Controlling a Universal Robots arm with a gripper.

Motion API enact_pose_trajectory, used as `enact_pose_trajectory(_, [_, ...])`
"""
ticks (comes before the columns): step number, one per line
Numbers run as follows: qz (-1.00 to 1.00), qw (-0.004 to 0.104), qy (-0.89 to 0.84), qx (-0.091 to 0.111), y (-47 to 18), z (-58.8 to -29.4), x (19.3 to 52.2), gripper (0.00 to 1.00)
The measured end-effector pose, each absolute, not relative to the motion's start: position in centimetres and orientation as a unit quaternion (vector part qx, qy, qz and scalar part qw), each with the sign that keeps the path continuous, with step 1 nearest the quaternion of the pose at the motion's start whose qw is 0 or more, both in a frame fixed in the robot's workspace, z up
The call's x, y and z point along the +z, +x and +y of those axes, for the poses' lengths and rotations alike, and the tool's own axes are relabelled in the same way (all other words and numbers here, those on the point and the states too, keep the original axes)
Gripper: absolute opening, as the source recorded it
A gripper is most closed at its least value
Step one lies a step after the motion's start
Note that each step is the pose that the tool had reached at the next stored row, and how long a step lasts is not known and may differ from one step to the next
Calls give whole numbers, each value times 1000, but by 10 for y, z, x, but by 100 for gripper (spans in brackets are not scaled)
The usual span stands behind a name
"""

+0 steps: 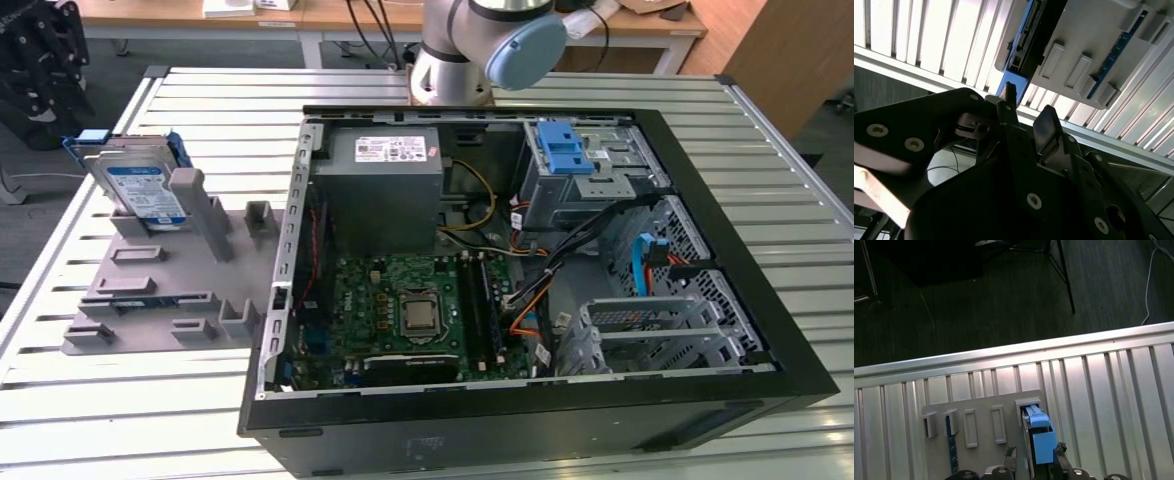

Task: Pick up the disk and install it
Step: 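Pick up the disk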

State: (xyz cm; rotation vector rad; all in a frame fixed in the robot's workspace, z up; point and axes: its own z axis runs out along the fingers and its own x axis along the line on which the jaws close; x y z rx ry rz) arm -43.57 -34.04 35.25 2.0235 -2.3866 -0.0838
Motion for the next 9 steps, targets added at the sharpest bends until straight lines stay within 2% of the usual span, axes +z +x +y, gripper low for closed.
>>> enact_pose_trajectory(9, [-760, 5, 650, -26, -436, -335, 350, 42])
